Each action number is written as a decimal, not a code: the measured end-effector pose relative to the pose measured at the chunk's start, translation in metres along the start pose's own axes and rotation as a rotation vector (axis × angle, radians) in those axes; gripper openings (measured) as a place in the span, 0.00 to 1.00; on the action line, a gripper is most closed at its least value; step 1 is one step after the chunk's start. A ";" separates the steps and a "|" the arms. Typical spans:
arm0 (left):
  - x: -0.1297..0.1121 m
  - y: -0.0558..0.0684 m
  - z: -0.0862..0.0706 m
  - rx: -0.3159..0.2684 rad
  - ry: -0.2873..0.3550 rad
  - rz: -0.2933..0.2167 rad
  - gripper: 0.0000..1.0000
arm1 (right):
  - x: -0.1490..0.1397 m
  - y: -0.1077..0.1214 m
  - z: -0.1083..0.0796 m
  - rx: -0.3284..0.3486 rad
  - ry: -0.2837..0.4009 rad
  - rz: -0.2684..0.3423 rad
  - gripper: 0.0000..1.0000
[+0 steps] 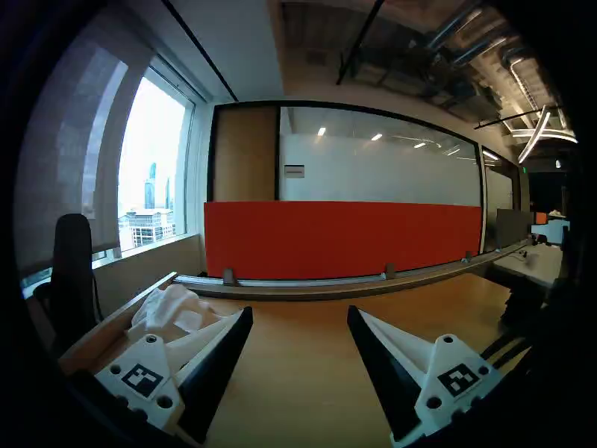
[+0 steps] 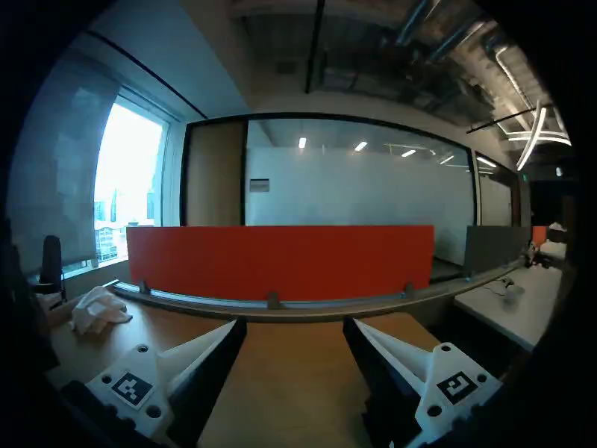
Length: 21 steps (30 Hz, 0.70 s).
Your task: Fold towel
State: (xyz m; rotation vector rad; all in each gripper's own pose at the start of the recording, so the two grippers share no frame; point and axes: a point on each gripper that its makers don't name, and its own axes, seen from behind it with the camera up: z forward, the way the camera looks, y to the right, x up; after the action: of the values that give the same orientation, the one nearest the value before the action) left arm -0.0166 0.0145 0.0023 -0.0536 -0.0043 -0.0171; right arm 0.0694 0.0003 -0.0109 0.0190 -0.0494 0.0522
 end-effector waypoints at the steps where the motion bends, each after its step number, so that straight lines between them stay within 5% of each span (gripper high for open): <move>1: -0.004 0.001 0.001 -0.002 0.004 0.007 0.94 | -0.001 -0.001 0.000 -0.002 0.002 0.005 1.00; 12: -0.042 -0.003 0.010 0.009 0.034 0.005 0.94 | -0.013 -0.010 0.003 -0.002 0.016 0.058 1.00; 21: -0.080 -0.012 0.009 0.021 0.039 -0.032 0.94 | -0.022 -0.001 0.001 -0.042 0.034 0.034 1.00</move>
State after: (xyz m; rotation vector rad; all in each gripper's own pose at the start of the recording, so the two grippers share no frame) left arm -0.0964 0.0048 0.0120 -0.0321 0.0334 -0.0498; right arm 0.0470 -0.0019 -0.0106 -0.0246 -0.0168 0.0856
